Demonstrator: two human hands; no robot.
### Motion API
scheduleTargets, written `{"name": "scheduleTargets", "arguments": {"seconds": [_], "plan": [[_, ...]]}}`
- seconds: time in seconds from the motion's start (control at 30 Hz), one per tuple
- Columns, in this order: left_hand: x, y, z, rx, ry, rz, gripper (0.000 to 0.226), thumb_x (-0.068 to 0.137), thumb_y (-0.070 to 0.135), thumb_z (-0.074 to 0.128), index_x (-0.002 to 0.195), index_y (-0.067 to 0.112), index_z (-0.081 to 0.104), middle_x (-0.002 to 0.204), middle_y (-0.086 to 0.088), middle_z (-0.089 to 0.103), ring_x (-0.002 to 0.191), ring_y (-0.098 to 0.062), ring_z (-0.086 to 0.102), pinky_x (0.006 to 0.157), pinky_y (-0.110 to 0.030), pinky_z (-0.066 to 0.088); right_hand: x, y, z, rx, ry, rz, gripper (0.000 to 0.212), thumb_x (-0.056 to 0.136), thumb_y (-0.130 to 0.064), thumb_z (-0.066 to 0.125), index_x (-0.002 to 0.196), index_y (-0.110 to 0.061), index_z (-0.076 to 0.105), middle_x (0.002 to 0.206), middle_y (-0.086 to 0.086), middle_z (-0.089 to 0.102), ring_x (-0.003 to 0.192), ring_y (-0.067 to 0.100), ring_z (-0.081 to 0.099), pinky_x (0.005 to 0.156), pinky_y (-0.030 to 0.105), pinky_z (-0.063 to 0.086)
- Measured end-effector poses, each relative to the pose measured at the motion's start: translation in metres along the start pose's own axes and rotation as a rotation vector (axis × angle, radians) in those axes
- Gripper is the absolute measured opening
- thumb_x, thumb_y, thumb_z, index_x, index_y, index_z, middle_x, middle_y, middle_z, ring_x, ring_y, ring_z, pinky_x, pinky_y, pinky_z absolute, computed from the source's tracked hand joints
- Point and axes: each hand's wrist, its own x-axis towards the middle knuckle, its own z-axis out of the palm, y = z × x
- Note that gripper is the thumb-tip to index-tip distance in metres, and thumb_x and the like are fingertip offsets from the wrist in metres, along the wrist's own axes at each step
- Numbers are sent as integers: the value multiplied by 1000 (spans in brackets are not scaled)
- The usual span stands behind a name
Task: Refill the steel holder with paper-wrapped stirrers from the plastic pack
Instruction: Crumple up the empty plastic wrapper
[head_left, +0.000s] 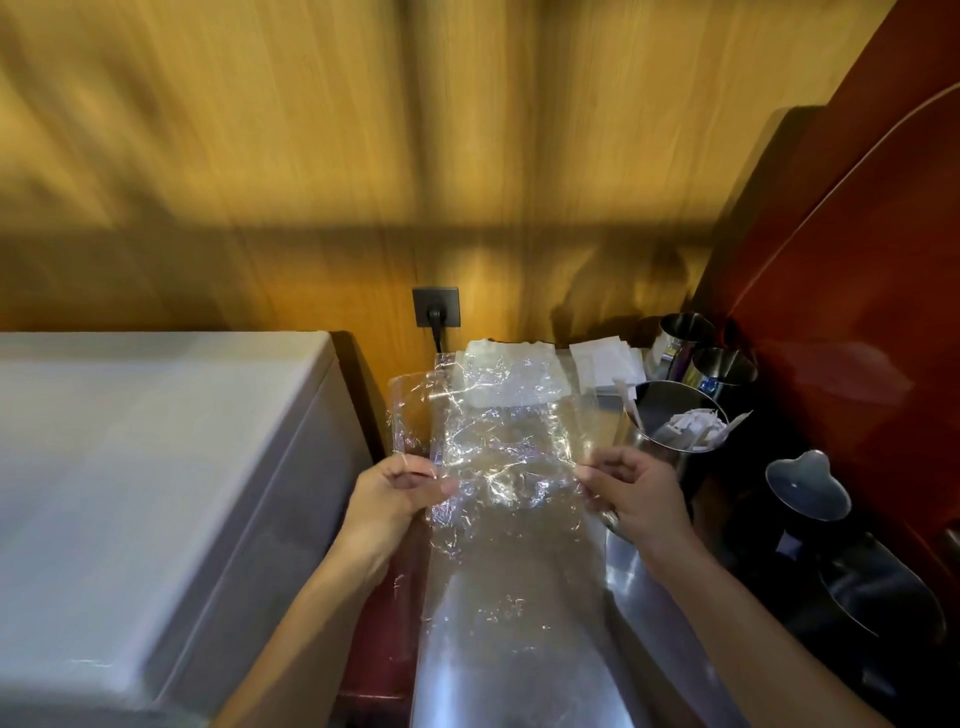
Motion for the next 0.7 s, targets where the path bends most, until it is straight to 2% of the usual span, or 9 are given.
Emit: {"name": "scheduleTargets", "arguments": {"seconds": [0.13,0.2,0.27,0.37,0.43,0.5,0.6,0.67,0.7], "plan": [[1,-4,-4,-42,-39,-27,22,68,-1,72,85,9,61,74,-13,58,61,-17,60,63,-22,45,-2,5,-2,-20,-123,92,9,74,-4,70,76,-6,61,74,13,69,63,24,63,56,30,48],[2,-8,-6,-49,-73,-29,20,74,-3,68,90,7,60,74,-10,64,59,-13,64,61,-21,47,-4,8,-4,-34,-171,113,15,71,-7,72,79,-1,63,69,10,70,60,22,62,56,30,47],[2,-11,-7,-70,-113,-29,17,78,-5,63,90,7,60,74,-7,70,63,-15,67,64,-23,50,-3,10,-6,-30,-181,112,16,70,-6,71,81,3,63,62,5,71,54,18,62,54,29,47],[2,-14,-10,-70,-153,-15,17,84,-9,55,89,7,59,74,-4,72,66,-16,68,62,-24,54,-2,12,-6,-8,-192,114,9,71,-2,70,79,-2,65,62,5,72,54,18,64,51,25,50],[1,-13,-11,-94,-174,-31,21,85,-11,50,90,7,59,74,-3,72,65,-15,68,62,-26,54,-2,12,-7,0,-224,126,19,62,-9,75,78,-5,65,66,7,73,59,19,67,53,25,51],[1,-12,-12,-118,-174,-47,26,84,-14,48,90,8,59,77,-6,72,69,-17,67,69,-32,51,-3,12,-9,20,-280,142,29,55,-18,75,79,-4,65,70,8,74,64,19,69,55,24,52],[0,-12,-13,-143,-192,-78,20,78,-10,58,92,4,56,85,-15,65,78,-25,64,69,-35,50,-3,16,-12,57,-287,128,17,61,-8,72,76,-3,64,68,9,74,61,18,69,54,24,54],[-2,-12,-13,-139,-238,-154,34,69,4,71,100,3,56,90,-18,60,83,-29,60,69,-38,49,-3,18,-14,69,-236,112,10,69,2,68,76,-3,63,63,7,73,56,17,67,53,25,53],[-4,-13,-12,-131,-263,-193,39,66,8,74,100,3,57,89,-17,64,80,-27,63,66,-37,52,-3,19,-14,74,-214,105,10,70,4,67,75,-3,63,61,6,72,55,17,66,52,24,52]]}}
